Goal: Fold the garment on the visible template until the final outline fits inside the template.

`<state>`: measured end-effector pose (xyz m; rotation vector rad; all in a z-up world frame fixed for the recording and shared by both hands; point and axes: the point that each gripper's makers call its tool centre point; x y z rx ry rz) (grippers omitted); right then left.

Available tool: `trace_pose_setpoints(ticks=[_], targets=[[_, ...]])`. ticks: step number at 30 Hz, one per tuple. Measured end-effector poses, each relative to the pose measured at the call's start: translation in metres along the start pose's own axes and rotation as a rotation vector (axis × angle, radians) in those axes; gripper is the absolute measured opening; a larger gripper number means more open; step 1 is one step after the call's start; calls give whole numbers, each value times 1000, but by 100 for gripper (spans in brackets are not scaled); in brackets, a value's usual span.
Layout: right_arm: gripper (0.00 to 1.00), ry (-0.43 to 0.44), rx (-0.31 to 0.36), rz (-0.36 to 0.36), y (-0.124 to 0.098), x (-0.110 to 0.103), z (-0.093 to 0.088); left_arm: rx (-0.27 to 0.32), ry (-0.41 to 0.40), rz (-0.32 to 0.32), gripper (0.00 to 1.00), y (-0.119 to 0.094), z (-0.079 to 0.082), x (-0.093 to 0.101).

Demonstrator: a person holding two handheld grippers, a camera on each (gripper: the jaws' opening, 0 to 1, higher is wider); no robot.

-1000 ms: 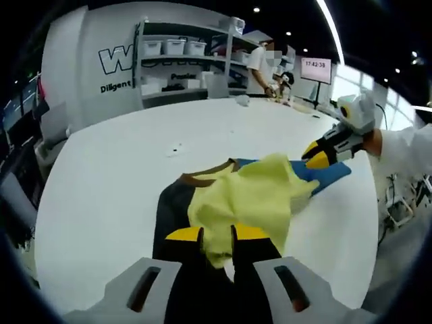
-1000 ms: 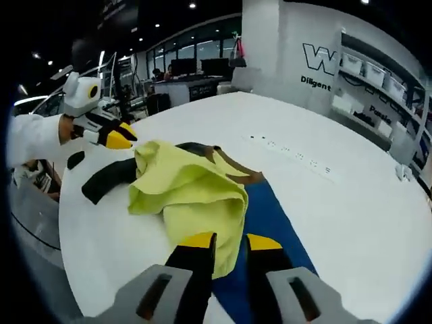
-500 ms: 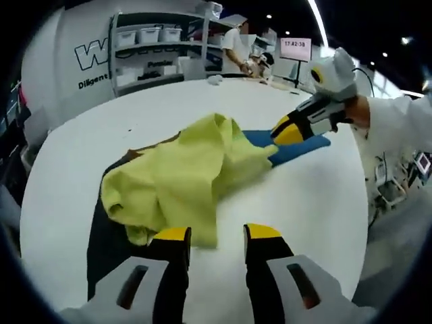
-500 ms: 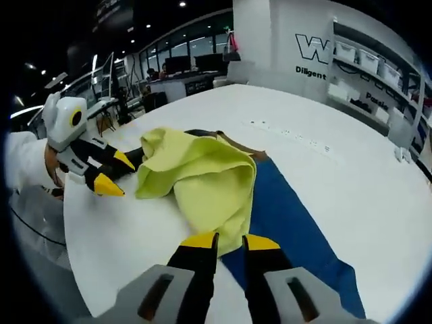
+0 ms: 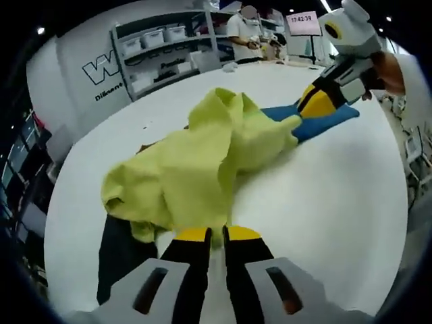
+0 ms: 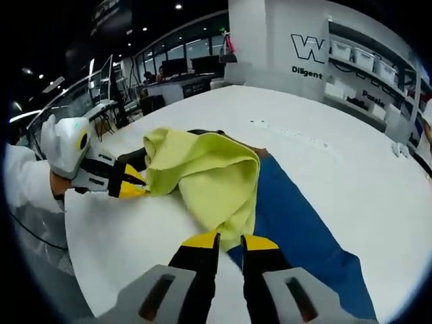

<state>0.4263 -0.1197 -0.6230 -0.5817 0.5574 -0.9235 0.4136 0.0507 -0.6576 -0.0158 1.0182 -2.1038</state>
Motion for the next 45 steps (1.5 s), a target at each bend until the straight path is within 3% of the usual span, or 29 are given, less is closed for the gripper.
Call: trace_pose_setpoints(ticks=[5,6,10,14,19,31,34,41,45], targets=[[10,11,3,0,0,2,-1,-7,-82,18,0,-10,-9,-18],[10,14,4,5,0,1,-2,12,-140,7,0,-14,-8,-22],[12,35,4,28,2,-4,-3,40,-235,-16,0,-22,-9,-30],[16,75,-2,76,1,-12,-8,49,-264,-19,0,-28,-10,-43],[20,73,-16,67,4,-11,-17,51,-269,-9,0,-33,-10,-51],[28,179,-16,68,28,-5,-9,68,-271,-2,0,-37,-5,-61],[25,216,-3,93,29,-7,-6,68,-273,-6,0,-36,-5,-61],[14,211,22,129,28,-15,2,70,-272,-4,0,-35,-6,-65],[19,264,12,122,36,-5,-3,70,-274,-3,0,-35,-6,-66]])
Point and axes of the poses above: the point that each gripper's makers call its tool centre point, and the gripper's own axes: y roughly forward along the fingers, x roughly to its right, z roughly out of its top, and after that the axes turned 11 degrees about y, right-handed
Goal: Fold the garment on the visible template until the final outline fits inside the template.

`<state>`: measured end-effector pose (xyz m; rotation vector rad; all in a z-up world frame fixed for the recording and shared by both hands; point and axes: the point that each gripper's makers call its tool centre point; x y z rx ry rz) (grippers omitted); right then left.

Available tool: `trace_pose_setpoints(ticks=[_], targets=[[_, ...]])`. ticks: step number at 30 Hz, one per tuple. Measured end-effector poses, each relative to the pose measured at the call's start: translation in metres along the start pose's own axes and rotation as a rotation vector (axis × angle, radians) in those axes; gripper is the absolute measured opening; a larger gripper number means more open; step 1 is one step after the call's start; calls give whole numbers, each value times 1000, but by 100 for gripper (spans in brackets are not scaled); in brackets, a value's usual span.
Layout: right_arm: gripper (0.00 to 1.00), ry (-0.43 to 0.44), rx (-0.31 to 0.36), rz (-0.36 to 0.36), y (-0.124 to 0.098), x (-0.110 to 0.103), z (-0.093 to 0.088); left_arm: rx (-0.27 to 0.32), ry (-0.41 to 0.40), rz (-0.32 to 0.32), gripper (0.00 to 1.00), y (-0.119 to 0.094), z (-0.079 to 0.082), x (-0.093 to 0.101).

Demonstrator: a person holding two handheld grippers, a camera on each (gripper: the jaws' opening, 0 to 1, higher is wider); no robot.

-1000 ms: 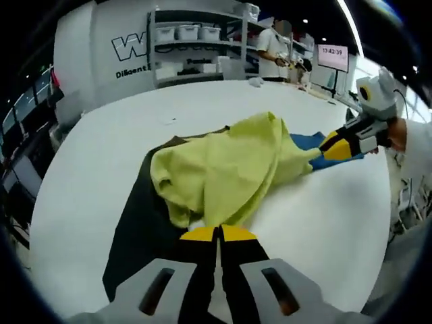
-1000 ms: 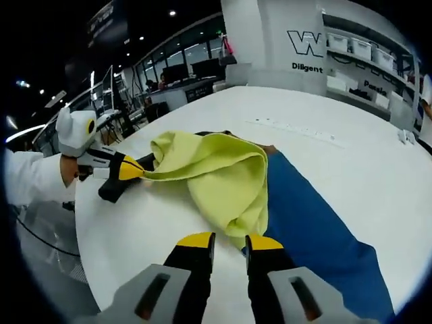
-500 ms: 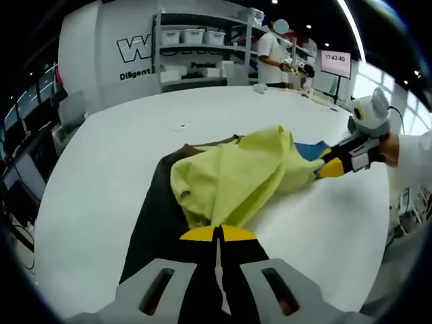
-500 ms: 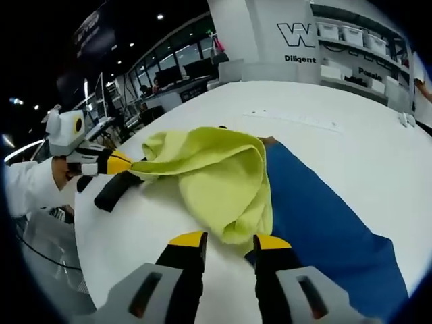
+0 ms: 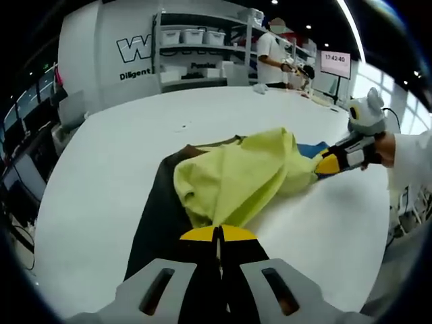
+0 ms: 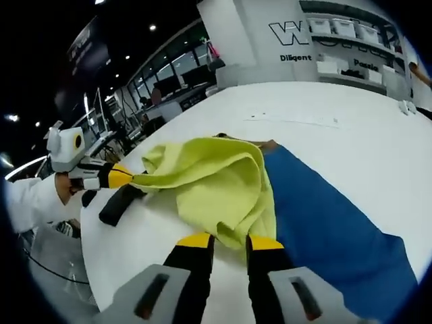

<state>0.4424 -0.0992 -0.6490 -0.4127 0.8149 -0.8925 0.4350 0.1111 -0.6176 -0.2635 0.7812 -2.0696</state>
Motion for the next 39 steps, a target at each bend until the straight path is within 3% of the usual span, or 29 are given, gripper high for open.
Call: trace_pose_setpoints(ticks=[2,4,15,17,25,30,39], targets=[[17,29,-6,7,2,2,-1,1,2,1,0,0,1,-1],[0,7,13,-1,-2,2,2,1,3,1,0,0,1,-1],[0,-123,35,-18,-27,-5,14,33,3,20,0,-16,13,-17],[0,-191,28,-43,-38,-2,19,44,5,31,0,-23,19,-26],[0,-322,23,-95,-68,-1,35,87,5,71,0,-45,35,-50],[0,-422,-3,-126,-82,1,35,106,-7,92,0,-57,42,-62],[0,-484,-3,-153,-105,-1,35,143,-41,115,0,-78,53,-79]])
Point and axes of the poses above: the point that each gripper's makers call its tool centre point, and the gripper's own axes: y roughly forward along the fingers, x roughly to its right, z roughly out of its top, and after that the axes turned 11 degrees about y, right-handed
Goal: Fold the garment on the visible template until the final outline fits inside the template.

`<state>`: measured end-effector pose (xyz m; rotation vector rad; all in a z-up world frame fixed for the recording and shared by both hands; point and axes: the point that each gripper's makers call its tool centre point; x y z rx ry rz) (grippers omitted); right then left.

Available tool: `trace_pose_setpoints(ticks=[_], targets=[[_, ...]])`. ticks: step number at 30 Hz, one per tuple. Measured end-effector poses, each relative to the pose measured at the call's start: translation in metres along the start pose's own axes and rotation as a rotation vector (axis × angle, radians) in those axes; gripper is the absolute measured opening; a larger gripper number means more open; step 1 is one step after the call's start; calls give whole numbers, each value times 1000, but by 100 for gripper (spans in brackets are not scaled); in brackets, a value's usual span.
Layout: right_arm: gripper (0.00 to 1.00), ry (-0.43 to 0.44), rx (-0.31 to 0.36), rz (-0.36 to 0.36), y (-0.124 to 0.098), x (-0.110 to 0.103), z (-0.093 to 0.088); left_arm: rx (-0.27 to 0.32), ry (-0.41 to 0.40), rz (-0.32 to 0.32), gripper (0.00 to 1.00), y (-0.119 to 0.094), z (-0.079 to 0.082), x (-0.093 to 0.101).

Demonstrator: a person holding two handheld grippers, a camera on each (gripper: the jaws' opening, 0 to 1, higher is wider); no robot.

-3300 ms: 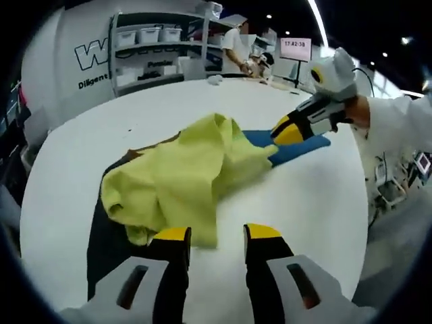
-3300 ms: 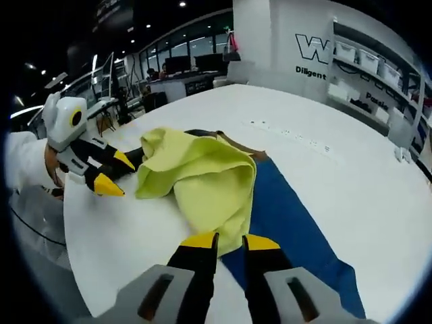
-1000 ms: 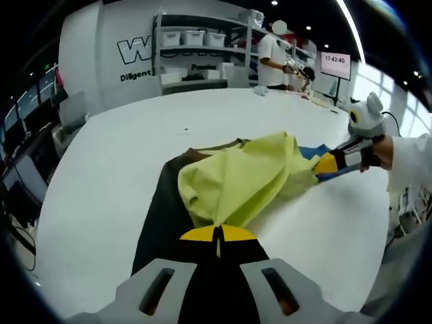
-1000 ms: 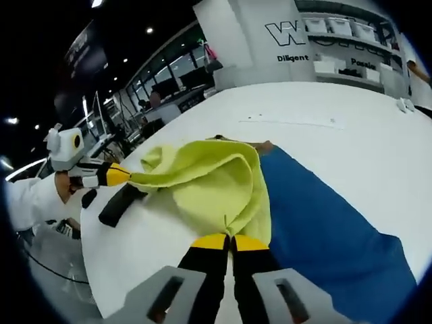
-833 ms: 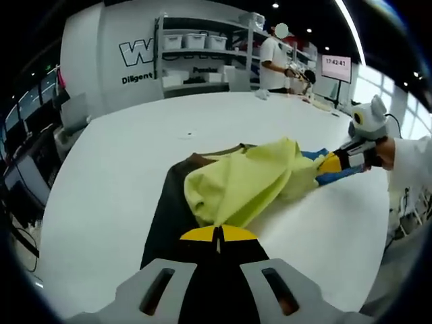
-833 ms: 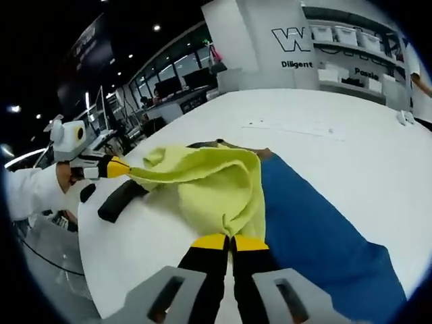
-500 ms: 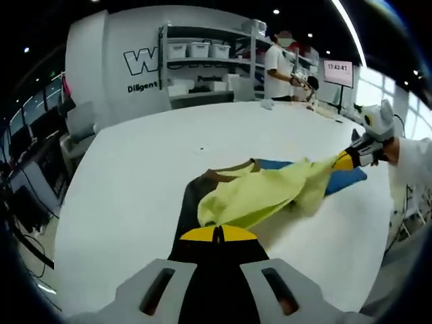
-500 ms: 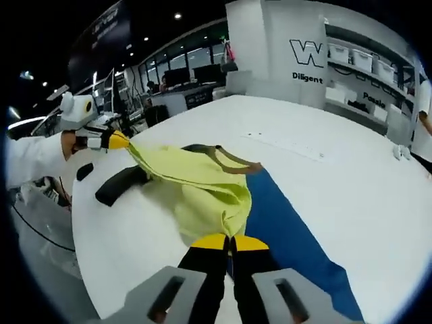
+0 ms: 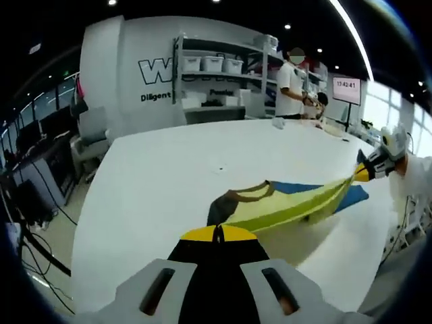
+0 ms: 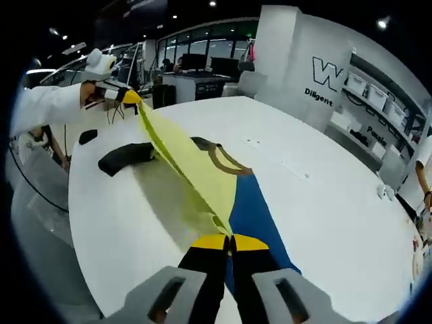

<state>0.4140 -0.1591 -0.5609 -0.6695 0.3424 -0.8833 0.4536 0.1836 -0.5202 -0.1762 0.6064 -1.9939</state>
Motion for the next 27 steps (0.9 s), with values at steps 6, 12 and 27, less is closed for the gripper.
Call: trace_pose_setpoints(ticks=[6,12,27], targets=[[0,-46,26,-6,-21,-6,12,22,22,-16,0,-18,11,1],[0,-129,25,-2,-44,-12,29,39,84,-39,0,-36,24,0],[0,-303,-57,154,-92,-42,38,20,188,-125,0,-83,30,7]])
Point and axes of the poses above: the point that each gripper's makers call its tool centre point, and the gripper's own axes: y roughly forward along the fingers, x roughly to its right, z roughly out of its top, and after that the axes turned 11 degrees about y, right-handed
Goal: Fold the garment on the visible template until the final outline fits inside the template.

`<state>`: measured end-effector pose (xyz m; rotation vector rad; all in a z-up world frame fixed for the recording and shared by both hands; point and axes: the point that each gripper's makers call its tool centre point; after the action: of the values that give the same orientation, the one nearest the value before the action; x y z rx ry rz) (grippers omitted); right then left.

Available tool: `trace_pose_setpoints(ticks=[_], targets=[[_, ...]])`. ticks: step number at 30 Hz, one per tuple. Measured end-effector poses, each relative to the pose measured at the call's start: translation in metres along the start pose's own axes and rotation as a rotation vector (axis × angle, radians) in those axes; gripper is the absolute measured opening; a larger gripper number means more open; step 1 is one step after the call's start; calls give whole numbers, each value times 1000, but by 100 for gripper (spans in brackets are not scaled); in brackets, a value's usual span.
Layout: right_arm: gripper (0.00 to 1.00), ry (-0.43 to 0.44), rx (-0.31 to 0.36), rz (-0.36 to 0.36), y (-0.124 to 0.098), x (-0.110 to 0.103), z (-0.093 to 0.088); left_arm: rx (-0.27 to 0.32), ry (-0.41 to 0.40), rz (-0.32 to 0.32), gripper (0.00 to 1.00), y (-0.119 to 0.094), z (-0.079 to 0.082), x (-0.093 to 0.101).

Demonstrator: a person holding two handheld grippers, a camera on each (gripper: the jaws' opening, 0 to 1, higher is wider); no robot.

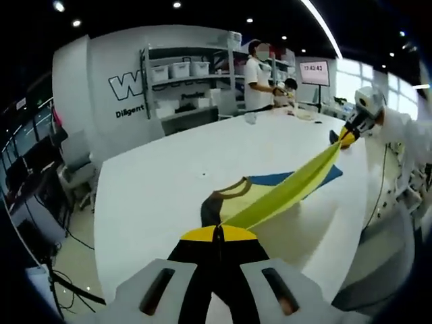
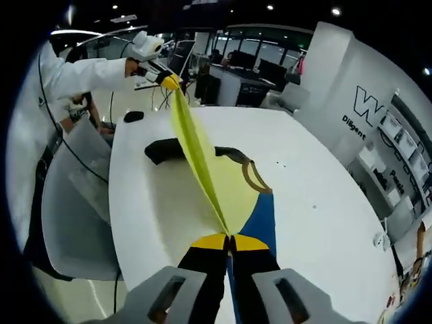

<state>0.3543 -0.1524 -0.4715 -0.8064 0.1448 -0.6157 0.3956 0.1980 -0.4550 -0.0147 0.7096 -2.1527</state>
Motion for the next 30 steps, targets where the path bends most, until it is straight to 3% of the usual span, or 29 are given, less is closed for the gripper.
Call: trace_pose_setpoints(ticks=[11,16,22,30], targets=[[0,-90,-47,30,-15,-11,1,35,28,-23,0,-26,17,13],[0,-121,-54,22,-18,-12,-2,15,33,-77,0,-38,7,31],[0,-139,-89,40,-14,-20,-12,-23,23,-116,0,-46,-17,53],[0,-170,-118,49,-17,-25,-16,-22,26,-157,0,-60,-16,73]])
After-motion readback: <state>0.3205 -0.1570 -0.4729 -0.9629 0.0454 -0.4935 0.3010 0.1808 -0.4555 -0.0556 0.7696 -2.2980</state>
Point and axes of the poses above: the point that each gripper's makers call its tool centre point, and the gripper's own axes: y roughly forward along the fingers, x roughly to its right, z roughly out of its top, and after that the axes turned 11 degrees about y, right-handed
